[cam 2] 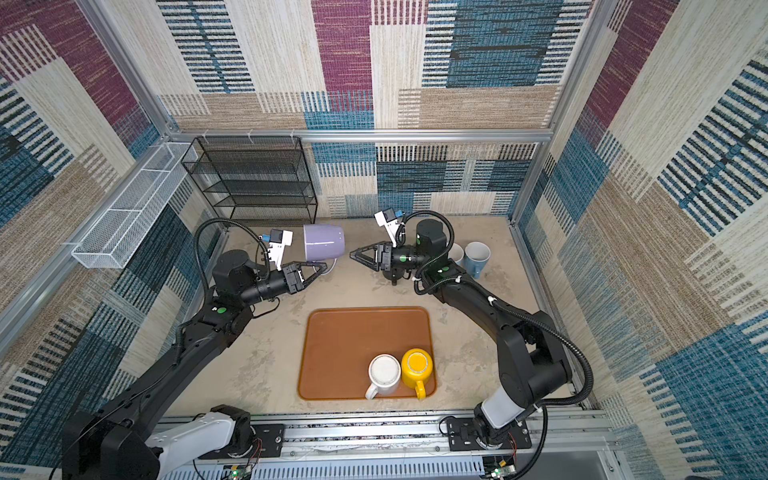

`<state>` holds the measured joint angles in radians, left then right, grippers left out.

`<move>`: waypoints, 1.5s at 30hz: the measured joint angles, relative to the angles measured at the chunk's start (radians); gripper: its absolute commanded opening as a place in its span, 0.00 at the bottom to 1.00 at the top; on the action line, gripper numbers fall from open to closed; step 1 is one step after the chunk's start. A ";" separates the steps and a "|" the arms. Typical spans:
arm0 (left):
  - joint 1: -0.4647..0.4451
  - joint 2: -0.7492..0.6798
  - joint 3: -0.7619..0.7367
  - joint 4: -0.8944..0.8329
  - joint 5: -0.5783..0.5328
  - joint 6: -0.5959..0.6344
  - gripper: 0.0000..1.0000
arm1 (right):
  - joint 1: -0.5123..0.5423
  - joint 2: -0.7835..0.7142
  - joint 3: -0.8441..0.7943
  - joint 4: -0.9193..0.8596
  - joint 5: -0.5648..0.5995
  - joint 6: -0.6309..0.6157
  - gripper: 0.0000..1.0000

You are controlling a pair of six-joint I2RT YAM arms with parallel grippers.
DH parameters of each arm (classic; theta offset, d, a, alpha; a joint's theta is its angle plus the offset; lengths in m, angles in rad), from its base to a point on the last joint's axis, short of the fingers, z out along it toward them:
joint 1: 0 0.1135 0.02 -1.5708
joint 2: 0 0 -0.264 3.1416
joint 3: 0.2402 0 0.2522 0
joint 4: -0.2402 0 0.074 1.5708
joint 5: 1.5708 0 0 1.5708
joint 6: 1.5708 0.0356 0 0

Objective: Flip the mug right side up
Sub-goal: 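Open and withdraw the right gripper while the left gripper holds the mug, then lower the lavender mug upright beside the black mug with the left gripper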

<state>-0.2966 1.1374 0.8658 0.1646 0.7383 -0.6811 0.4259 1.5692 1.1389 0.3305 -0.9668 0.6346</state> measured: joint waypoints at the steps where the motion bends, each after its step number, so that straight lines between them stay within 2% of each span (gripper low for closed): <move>1: -0.006 0.004 0.006 -0.024 -0.009 0.012 0.00 | -0.008 -0.006 -0.001 -0.018 0.011 -0.010 0.56; 7: -0.078 0.055 0.081 -0.174 -0.095 0.100 0.00 | -0.045 -0.045 -0.020 -0.078 0.061 -0.035 0.56; 20: -0.274 0.256 0.327 -0.533 -0.532 0.218 0.00 | -0.064 -0.135 -0.013 -0.267 0.220 -0.164 0.56; 27: -0.310 0.375 0.445 -0.671 -0.724 0.211 0.00 | -0.075 -0.154 -0.020 -0.317 0.269 -0.183 0.58; 37: -0.317 0.631 0.695 -0.868 -0.868 0.177 0.00 | -0.118 -0.174 -0.034 -0.359 0.299 -0.159 0.59; 45: -0.320 0.842 0.864 -0.941 -0.884 0.156 0.00 | -0.132 -0.196 -0.058 -0.386 0.316 -0.142 0.59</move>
<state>-0.6163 1.9797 1.7302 -0.7769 -0.1455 -0.5247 0.2935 1.3731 1.0809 -0.0551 -0.6506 0.4931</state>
